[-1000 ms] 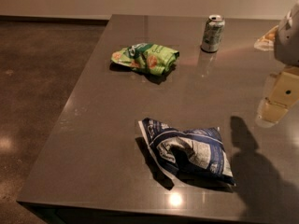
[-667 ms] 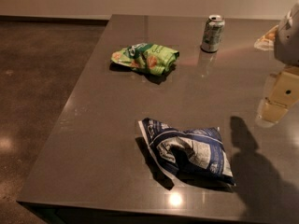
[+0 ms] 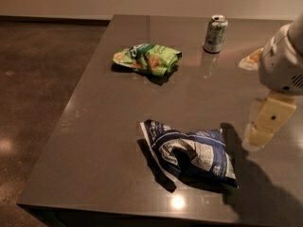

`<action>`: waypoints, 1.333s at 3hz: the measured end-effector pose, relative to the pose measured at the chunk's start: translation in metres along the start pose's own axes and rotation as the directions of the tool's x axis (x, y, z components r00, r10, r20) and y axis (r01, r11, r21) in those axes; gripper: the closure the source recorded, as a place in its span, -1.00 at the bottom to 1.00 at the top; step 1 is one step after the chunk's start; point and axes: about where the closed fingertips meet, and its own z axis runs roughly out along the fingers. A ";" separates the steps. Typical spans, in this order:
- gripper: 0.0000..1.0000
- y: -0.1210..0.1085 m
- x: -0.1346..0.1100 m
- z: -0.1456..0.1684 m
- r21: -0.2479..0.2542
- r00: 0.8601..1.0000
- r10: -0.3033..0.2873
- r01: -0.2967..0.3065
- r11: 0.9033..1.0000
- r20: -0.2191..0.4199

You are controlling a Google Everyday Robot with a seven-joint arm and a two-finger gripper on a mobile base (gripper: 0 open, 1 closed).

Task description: Pick blue chip bag

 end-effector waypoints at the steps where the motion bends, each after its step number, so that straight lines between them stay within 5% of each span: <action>1: -1.00 0.025 -0.013 0.028 -0.077 0.999 -0.042 0.044 0.996 0.032; 3: -1.00 0.063 -0.033 0.066 -0.190 0.991 -0.119 0.130 0.973 0.068; 4: -0.74 0.077 -0.040 0.079 -0.230 0.986 -0.156 0.166 0.959 0.063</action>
Offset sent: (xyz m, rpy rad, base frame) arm -0.0419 0.0677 -0.0836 0.0786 0.1880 0.2063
